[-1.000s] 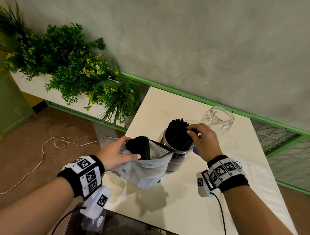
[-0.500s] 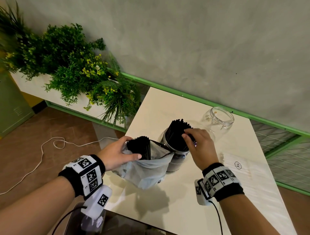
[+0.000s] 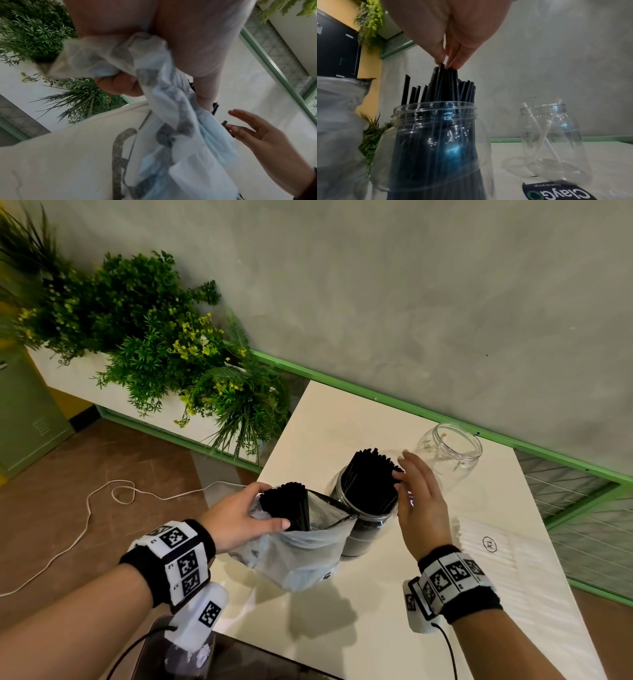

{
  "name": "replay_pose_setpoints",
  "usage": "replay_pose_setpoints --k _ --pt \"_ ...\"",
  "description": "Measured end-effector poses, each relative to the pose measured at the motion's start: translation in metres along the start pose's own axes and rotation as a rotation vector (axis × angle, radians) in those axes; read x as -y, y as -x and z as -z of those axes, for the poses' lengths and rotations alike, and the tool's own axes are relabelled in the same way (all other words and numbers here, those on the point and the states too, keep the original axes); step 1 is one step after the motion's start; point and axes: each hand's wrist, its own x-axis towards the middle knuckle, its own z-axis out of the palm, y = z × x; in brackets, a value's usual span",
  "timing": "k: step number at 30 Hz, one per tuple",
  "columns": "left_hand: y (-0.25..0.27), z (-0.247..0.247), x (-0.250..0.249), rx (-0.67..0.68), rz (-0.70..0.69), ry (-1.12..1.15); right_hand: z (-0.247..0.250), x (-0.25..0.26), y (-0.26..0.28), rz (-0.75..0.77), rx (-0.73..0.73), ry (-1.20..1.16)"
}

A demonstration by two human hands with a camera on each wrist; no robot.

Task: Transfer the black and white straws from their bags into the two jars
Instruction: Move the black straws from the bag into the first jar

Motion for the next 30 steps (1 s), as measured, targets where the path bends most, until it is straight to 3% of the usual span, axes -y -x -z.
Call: replay_pose_setpoints --k 5,9,12,18,23,28,30 --pt "0.002 0.001 0.001 0.006 0.006 0.032 -0.004 0.019 -0.011 0.124 -0.061 0.14" --pt "0.001 0.0 -0.002 0.009 0.008 0.023 -0.019 0.028 -0.031 0.269 0.273 0.378" --pt "0.0 0.0 -0.002 0.009 0.008 0.018 -0.028 0.014 -0.043 0.247 0.376 0.437" --pt "0.002 0.002 0.0 0.002 0.011 0.044 -0.029 -0.004 -0.048 0.329 0.213 0.222" --pt "0.0 0.003 -0.002 -0.002 0.013 0.018 -0.028 -0.01 -0.046 0.186 0.178 0.304" --pt "-0.002 0.003 -0.003 -0.003 0.03 0.024 -0.01 0.002 -0.041 -0.005 0.034 0.078" --pt "-0.001 0.004 -0.004 -0.003 0.027 0.026 -0.002 0.005 -0.028 -0.018 0.066 0.065"
